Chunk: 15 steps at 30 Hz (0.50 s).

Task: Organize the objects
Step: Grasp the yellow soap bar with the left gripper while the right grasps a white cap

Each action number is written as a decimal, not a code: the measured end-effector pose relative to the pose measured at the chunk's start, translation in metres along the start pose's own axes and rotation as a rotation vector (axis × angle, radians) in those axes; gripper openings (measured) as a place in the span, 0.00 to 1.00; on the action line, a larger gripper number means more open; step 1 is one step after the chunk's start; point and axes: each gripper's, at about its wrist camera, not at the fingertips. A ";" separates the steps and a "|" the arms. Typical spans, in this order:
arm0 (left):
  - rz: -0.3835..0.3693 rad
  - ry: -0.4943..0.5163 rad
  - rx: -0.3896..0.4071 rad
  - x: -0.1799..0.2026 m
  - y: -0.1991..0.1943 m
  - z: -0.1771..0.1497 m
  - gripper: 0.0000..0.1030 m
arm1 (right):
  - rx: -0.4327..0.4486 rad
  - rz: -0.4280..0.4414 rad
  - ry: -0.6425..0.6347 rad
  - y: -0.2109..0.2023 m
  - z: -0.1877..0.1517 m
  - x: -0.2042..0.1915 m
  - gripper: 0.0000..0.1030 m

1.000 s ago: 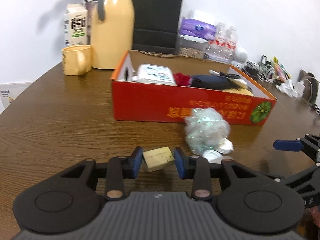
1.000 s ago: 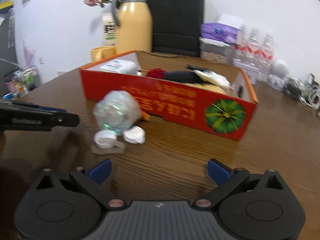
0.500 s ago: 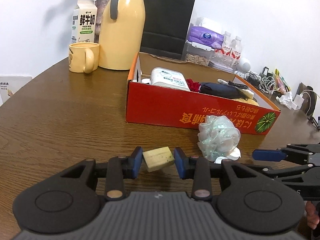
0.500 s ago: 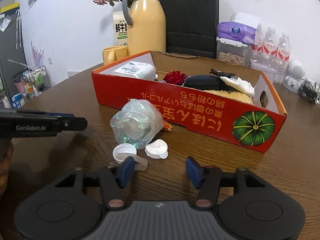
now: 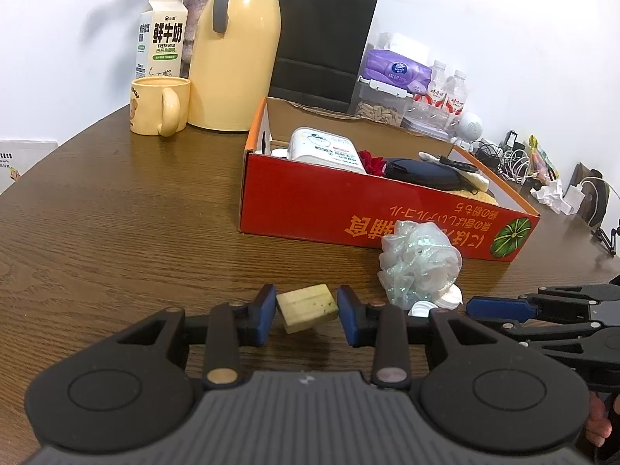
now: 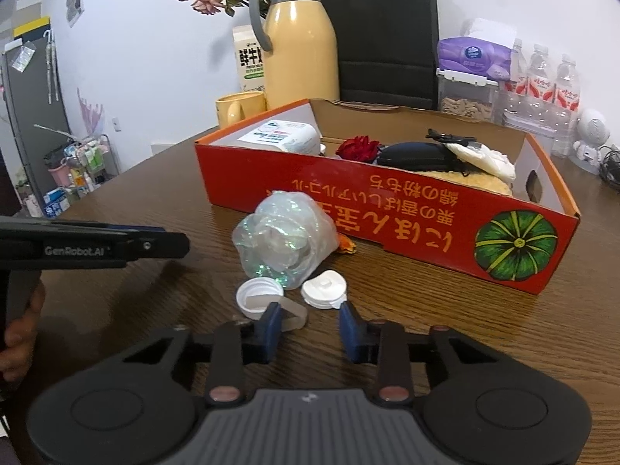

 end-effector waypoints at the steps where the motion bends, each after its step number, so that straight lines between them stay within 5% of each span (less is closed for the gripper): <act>1: 0.000 0.000 0.000 0.000 0.000 0.000 0.35 | 0.001 0.002 0.003 0.000 0.000 0.000 0.28; 15: -0.007 -0.003 -0.006 -0.001 0.001 0.000 0.35 | 0.011 -0.007 -0.004 -0.001 -0.003 0.000 0.23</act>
Point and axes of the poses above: each gripper's, at about its wrist camera, not at the fingertips, and y roughly the way its jaws point, x to its right, z to its top, and after that the axes turned 2 degrees about x, right-handed
